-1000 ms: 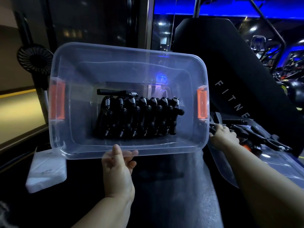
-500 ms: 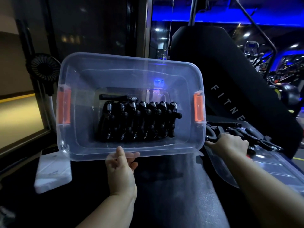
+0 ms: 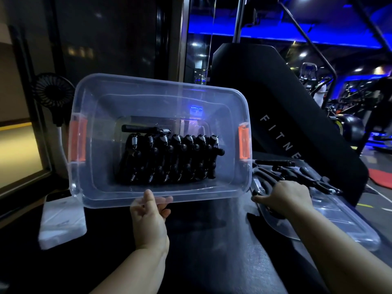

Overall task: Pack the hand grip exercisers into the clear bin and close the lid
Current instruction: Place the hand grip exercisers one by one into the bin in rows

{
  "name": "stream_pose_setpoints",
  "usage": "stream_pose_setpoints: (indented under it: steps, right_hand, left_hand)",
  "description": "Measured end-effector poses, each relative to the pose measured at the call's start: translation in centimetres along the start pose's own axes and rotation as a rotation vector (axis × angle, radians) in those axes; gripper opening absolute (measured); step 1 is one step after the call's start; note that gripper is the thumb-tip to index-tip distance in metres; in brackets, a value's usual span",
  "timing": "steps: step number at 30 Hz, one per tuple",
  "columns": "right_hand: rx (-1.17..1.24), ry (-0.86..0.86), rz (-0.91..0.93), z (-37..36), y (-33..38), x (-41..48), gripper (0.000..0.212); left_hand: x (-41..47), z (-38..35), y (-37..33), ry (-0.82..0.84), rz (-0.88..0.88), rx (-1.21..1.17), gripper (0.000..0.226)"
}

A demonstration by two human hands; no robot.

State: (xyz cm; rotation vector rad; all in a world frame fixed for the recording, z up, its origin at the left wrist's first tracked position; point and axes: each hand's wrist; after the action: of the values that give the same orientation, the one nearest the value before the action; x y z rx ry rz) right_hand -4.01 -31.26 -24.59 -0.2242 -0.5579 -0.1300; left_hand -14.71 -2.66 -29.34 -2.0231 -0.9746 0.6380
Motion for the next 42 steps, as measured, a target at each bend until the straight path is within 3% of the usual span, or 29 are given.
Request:
stream_pose_setpoints:
  steps: [4,8,13,16,23,31,37,42]
  right_hand:
    - [0.031,0.007,-0.018,0.4,0.3,-0.1,0.077]
    - [0.232,-0.059,-0.040,-0.4,0.6,-0.5,0.067]
    - [0.303,0.140,0.004,-1.1,0.8,-0.3,0.037]
    - [0.341,0.178,0.003,-1.7,0.6,-0.1,0.033]
    - [0.545,-0.130,-0.110,-0.9,0.1,-1.1,0.025]
    - [0.816,-0.327,-0.157,1.3,-0.7,-2.1,0.019]
    - [0.741,-0.241,-0.059,2.0,-1.8,-2.1,0.035]
    - [0.668,0.098,0.048,3.7,-2.6,-1.2,0.024]
  left_hand:
    - [0.2,0.0,0.1,0.001,0.009,-0.001,0.025]
    - [0.2,0.1,0.2,-0.001,0.007,0.004,0.022]
    - [0.3,0.1,0.3,0.003,0.000,0.005,0.032]
    - [0.3,0.1,0.3,0.000,0.009,0.011,0.037]
    - [0.2,0.0,0.1,-0.005,0.004,0.011,0.032]
    - [0.4,0.0,0.4,0.000,-0.004,0.018,0.027]
    - [0.4,0.1,0.4,-0.002,0.006,0.011,0.032]
    - [0.1,0.1,0.1,0.009,0.004,0.029,0.024]
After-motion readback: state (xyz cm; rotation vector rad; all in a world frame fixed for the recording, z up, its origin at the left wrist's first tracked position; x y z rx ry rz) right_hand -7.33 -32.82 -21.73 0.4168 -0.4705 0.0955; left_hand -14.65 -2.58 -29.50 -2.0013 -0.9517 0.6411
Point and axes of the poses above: each hand's wrist, its own x-axis towards the middle knuckle, its own z-axis out of the back of the hand, y = z × x, and after that the axes turned 13 degrees about -y, right-handed
